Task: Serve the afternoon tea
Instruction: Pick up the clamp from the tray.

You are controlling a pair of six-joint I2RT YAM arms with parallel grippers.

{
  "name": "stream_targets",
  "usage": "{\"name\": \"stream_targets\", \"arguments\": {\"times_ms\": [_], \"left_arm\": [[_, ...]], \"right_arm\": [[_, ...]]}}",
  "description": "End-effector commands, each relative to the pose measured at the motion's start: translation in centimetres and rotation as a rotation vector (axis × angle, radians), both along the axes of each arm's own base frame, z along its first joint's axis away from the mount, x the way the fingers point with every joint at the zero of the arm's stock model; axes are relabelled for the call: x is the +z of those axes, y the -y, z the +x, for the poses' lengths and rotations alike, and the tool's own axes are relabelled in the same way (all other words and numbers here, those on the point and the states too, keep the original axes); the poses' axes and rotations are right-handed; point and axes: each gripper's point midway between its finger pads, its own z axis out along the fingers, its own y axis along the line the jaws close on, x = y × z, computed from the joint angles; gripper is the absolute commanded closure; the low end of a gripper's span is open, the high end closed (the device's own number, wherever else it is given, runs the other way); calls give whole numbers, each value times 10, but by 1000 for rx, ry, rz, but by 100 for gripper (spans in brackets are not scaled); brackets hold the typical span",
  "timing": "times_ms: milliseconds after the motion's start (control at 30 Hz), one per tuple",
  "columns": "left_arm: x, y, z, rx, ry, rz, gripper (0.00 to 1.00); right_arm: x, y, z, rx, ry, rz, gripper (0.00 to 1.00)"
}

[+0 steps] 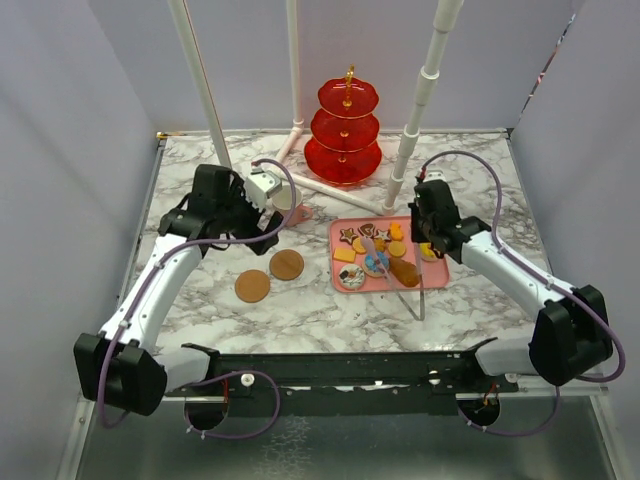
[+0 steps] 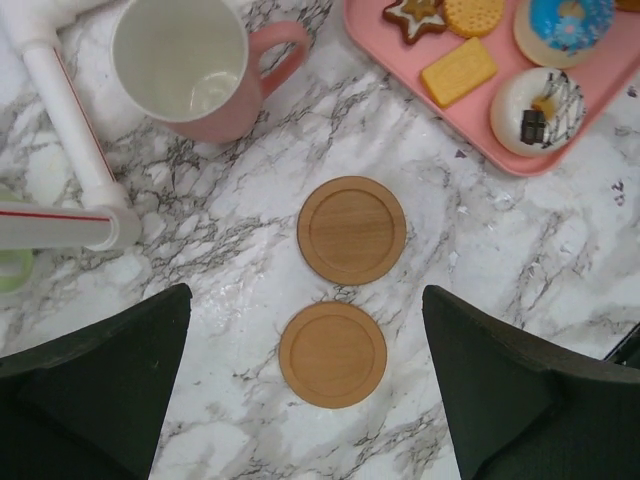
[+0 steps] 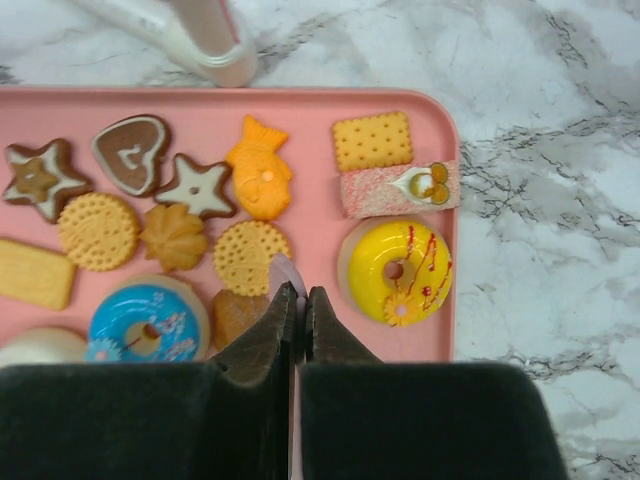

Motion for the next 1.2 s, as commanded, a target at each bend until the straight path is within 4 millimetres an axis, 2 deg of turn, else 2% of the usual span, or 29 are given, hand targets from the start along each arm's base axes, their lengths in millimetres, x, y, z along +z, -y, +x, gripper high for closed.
{"name": "stream_targets", "arguments": {"times_ms": [0, 100, 167, 300, 433, 567, 733, 900, 1033, 1167], "left_arm": [[65, 23, -37, -345, 206, -15, 1], [93, 41, -54, -484, 293, -34, 1], [101, 58, -68, -561, 300, -64, 1], [83, 78, -102, -696, 240, -63, 3], [61, 86, -132, -807, 238, -29, 4], [56, 90, -148, -878, 270, -5, 6], [52, 94, -157, -914, 268, -6, 9], [46, 97, -164, -939, 246, -11, 22], [39, 97, -166, -944, 224, 1, 41], [31, 97, -165, -929, 183, 15, 66]], "right_arm": [[20, -25, -23, 101, -25, -5, 99], [27, -59, -37, 186, -28, 8, 99], [32, -83, -45, 245, -28, 23, 99], [45, -131, -61, 384, -25, 29, 100], [62, -167, -68, 514, -27, 35, 100], [77, -190, -71, 617, -19, 59, 99], [85, -209, -74, 689, -12, 60, 99], [89, -222, -72, 712, -9, 26, 99], [98, -231, -73, 728, 6, 31, 100], [107, -239, -75, 753, 15, 33, 99]]}}
